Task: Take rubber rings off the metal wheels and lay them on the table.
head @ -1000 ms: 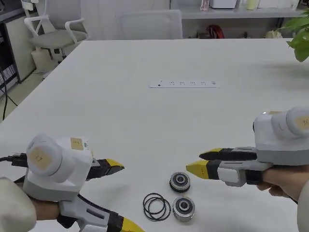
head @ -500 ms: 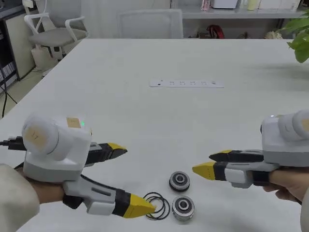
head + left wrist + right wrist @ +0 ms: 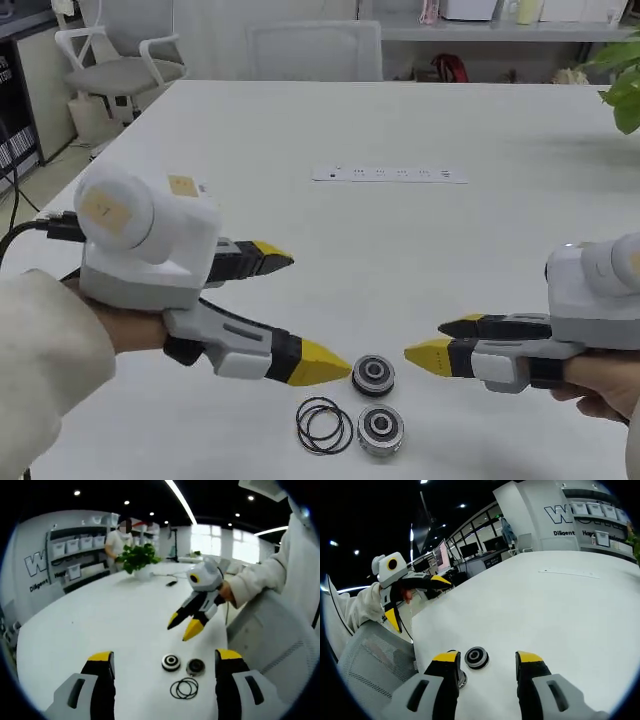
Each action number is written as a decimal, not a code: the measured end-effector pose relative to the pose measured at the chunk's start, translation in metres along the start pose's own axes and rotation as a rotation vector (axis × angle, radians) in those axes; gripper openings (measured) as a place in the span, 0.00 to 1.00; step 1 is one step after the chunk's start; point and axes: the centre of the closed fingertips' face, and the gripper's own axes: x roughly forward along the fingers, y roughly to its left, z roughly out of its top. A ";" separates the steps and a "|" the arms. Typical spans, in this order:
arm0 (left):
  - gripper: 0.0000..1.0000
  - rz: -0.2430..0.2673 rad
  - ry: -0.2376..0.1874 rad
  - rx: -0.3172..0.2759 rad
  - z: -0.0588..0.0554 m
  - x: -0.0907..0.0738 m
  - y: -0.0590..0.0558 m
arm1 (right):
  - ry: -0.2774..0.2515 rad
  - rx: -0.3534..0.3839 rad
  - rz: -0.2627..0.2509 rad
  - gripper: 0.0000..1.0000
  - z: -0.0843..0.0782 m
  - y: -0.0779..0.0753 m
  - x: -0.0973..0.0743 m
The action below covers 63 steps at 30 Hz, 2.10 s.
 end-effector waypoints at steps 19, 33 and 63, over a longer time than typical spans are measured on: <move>0.73 -0.007 -0.025 0.104 0.026 0.038 0.002 | 0.032 0.009 -0.009 0.40 -0.011 -0.004 -0.001; 0.58 0.030 0.019 0.198 0.023 0.056 0.016 | 0.040 0.001 -0.007 0.38 -0.014 -0.007 -0.001; 0.25 -0.094 0.129 0.165 -0.061 0.084 -0.011 | 0.148 -0.127 -0.005 0.25 -0.041 0.008 0.030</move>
